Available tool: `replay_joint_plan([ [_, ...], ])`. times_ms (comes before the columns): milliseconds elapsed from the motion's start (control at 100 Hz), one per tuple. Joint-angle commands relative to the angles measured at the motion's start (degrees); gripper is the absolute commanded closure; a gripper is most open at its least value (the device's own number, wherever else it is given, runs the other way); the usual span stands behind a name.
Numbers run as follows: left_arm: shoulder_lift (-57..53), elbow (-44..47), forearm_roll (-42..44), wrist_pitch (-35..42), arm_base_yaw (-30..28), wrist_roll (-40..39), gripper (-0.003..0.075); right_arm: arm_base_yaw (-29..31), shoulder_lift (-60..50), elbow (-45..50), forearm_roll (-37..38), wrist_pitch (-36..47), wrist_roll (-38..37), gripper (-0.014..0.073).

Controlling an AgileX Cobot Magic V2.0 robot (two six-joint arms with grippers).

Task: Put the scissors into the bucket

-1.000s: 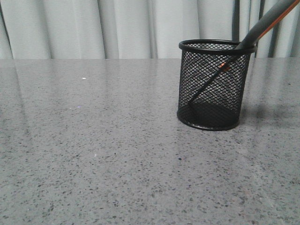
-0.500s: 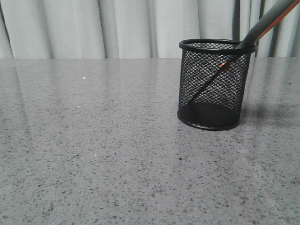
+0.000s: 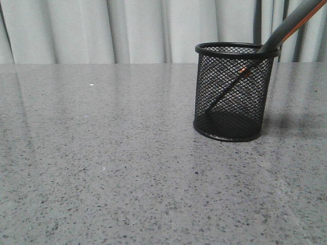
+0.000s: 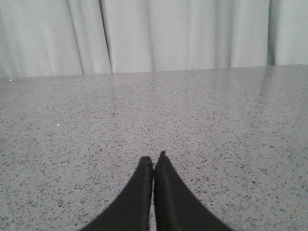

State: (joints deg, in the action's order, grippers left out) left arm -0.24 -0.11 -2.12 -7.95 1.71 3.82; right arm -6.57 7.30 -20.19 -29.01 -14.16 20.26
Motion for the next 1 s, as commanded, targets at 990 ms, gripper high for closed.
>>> replay_joint_plan([
  [990,-1.3,1.6,-0.1,4.9,-0.2,-0.6,0.0741,4.6,-9.1,21.8,24.4,8.7,-15.3,0.0648],
])
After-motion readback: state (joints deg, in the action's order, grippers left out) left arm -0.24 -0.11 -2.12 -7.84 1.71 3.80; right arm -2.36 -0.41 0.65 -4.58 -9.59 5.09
